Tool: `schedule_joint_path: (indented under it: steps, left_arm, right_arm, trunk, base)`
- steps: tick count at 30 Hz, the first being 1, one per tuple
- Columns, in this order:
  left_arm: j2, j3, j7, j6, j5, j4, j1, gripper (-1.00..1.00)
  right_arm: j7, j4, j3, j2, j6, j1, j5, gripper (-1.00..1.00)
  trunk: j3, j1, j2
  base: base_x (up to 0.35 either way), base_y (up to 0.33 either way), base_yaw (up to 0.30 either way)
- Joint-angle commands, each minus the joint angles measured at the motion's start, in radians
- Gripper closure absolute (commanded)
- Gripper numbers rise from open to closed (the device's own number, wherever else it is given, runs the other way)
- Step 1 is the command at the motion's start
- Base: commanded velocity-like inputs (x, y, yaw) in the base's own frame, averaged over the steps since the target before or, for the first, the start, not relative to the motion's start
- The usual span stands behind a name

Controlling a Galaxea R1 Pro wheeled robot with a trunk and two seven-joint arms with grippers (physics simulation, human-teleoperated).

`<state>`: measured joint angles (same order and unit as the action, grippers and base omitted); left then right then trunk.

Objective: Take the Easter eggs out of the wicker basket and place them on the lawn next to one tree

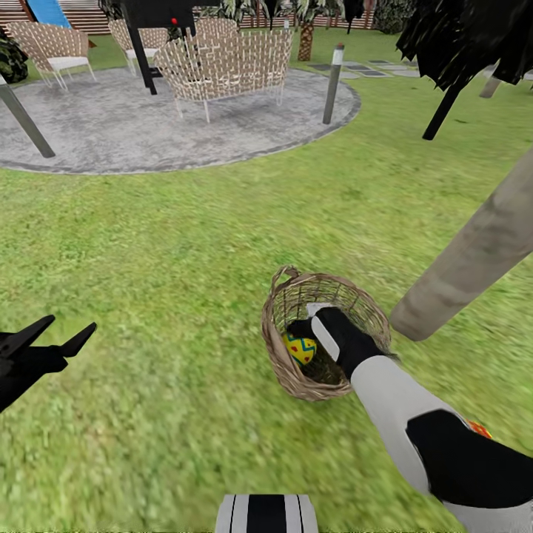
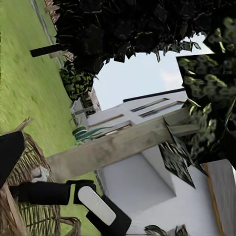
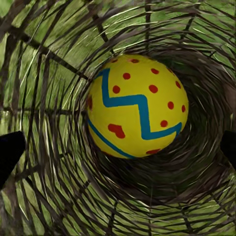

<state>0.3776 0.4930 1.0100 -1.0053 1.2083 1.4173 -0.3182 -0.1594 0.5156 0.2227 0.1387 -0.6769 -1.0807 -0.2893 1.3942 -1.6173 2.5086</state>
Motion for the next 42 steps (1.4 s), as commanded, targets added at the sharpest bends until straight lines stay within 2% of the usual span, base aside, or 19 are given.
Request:
schedule_joint_path:
  steps: [1,3,7,11,22,26,29,30,33,39,42]
  left_arm:
    - [0.000,-0.001,0.002,-0.004,0.000,0.000,-0.001,-1.00]
    - [0.000,-0.002,0.002,-0.005,0.001,0.000,0.000,-1.00]
    - [0.000,-0.002,0.002,-0.006,0.002,0.000,0.000,-1.00]
    - [0.000,-0.002,0.002,-0.006,0.002,0.000,0.000,-1.00]
    - [-0.001,-0.002,0.002,-0.004,0.002,0.000,-0.001,-1.00]
    - [0.000,-0.002,0.002,-0.004,0.002,0.000,-0.001,-1.00]
    - [0.000,-0.002,0.002,-0.004,0.002,0.000,-0.001,-1.00]
    - [0.000,-0.002,0.002,-0.004,0.002,0.000,0.000,-1.00]
    - [0.000,-0.002,0.002,-0.004,0.002,0.000,-0.001,-1.00]
    - [-0.001,-0.002,0.002,-0.004,0.002,0.000,0.000,-1.00]
    - [0.000,-0.002,0.002,-0.004,0.002,0.000,-0.001,-1.00]
  right_arm:
    - [-0.010,-0.007,0.006,0.006,-0.001,-0.017,-0.011,-1.00]
    - [-0.010,-0.039,0.006,0.020,0.002,-0.048,-0.011,-1.00]
    - [-0.011,-0.084,0.006,0.026,0.021,-0.081,-0.010,-1.00]
    - [-0.011,-0.095,0.006,0.025,0.041,-0.086,-0.012,-1.00]
    - [-0.012,-0.084,0.002,0.021,0.046,-0.085,-0.007,-1.00]
    - [-0.012,-0.083,-0.037,0.021,0.045,-0.085,-0.007,-1.00]
    - [-0.035,-0.085,-0.051,0.023,0.045,-0.085,-0.008,-1.00]
    - [-0.079,-0.086,-0.052,0.026,0.045,-0.085,-0.008,-1.00]
    - [-0.115,-0.086,-0.052,0.028,0.046,-0.085,-0.008,-1.00]
    - [-0.129,-0.086,-0.052,0.028,0.046,-0.085,-0.008,-1.00]
    - [-0.129,-0.087,-0.052,0.028,0.045,-0.085,-0.008,-1.00]
  trunk:
    - [0.005,0.000,0.001]
    - [0.009,-0.001,0.001]
    - [0.016,-0.002,0.001]
    - [0.016,-0.002,0.001]
    - [0.047,-0.005,0.003]
    - [0.059,-0.007,0.004]
    - [0.059,-0.007,0.004]
    - [0.063,-0.007,0.004]
    - [0.063,-0.007,0.004]
    - [0.067,-0.007,0.004]
    - [0.078,-0.009,0.005]
  base:
    - [0.000,0.000,0.000]
    - [0.000,0.000,0.000]
    - [0.000,0.000,0.000]
    - [0.000,0.000,0.000]
    - [0.000,0.000,0.000]
    - [0.000,0.000,0.000]
    - [0.000,0.000,0.000]
    - [0.000,0.000,0.000]
    - [0.000,0.000,0.000]
    - [0.000,0.000,0.000]
    - [0.000,0.000,0.000]
